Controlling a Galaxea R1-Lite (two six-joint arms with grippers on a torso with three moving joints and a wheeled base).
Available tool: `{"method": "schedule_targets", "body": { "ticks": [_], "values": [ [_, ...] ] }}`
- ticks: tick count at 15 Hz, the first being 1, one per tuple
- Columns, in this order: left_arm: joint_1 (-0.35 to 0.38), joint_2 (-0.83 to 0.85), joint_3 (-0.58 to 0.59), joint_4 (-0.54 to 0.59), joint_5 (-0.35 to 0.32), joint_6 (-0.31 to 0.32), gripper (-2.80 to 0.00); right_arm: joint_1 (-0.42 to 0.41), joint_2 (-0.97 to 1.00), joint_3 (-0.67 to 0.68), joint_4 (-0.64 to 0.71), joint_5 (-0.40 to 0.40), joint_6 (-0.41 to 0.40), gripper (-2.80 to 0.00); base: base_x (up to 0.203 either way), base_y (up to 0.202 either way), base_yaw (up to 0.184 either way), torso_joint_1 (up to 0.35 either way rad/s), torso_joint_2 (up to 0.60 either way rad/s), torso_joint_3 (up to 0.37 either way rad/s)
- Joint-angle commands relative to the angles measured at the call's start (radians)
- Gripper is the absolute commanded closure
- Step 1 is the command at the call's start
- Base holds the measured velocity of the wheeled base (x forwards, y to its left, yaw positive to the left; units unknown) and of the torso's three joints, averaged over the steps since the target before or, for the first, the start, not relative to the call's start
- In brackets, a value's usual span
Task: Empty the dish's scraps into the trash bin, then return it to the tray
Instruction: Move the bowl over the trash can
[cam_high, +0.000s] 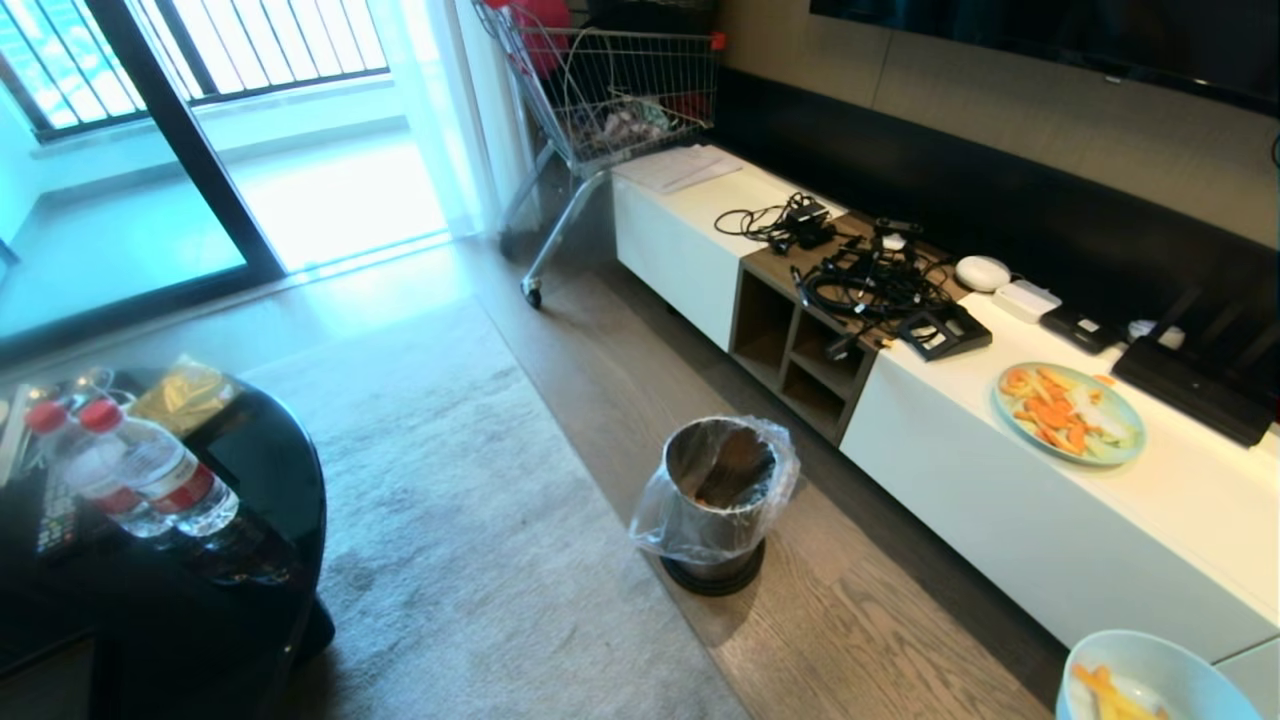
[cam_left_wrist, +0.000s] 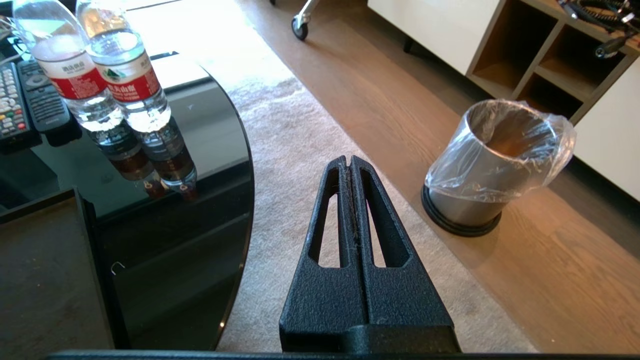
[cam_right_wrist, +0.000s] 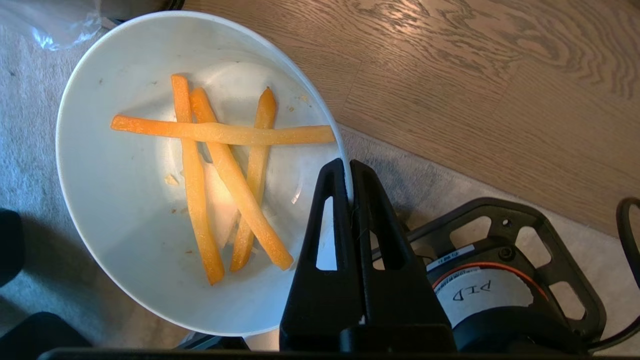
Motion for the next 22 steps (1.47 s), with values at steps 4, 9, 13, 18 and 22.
{"method": "schedule_targets", "body": {
  "ticks": [4,9,13,18,22],
  "values": [
    [0.000,0.000,0.000,0.000,0.001,-0.002,0.00,0.001,0.095,-0.069,-0.038,-0.002,-0.033,0.00,0.000,0.000,0.000,0.002,0.00,-0.199],
    [0.000,0.000,0.000,0.000,0.001,-0.002,0.00,0.001,0.275,-0.254,-0.106,-0.003,-0.052,0.00,0.000,0.000,0.000,0.002,0.00,-0.198],
    [0.000,0.000,0.000,-0.002,0.001,-0.002,0.00,0.000,0.329,-0.319,-0.112,-0.007,-0.053,0.00,0.000,0.000,0.000,0.004,0.00,-0.198],
    [0.000,0.000,0.000,-0.002,0.001,-0.002,0.00,0.002,0.367,-0.294,-0.252,-0.070,-0.054,0.00,0.000,0.000,0.000,0.003,0.00,-0.197],
    [0.000,0.000,0.000,-0.002,0.001,-0.002,0.00,0.002,0.414,-0.295,-0.326,-0.091,-0.054,0.00,0.000,0.000,0.000,0.000,0.00,-0.199]
  ]
}}
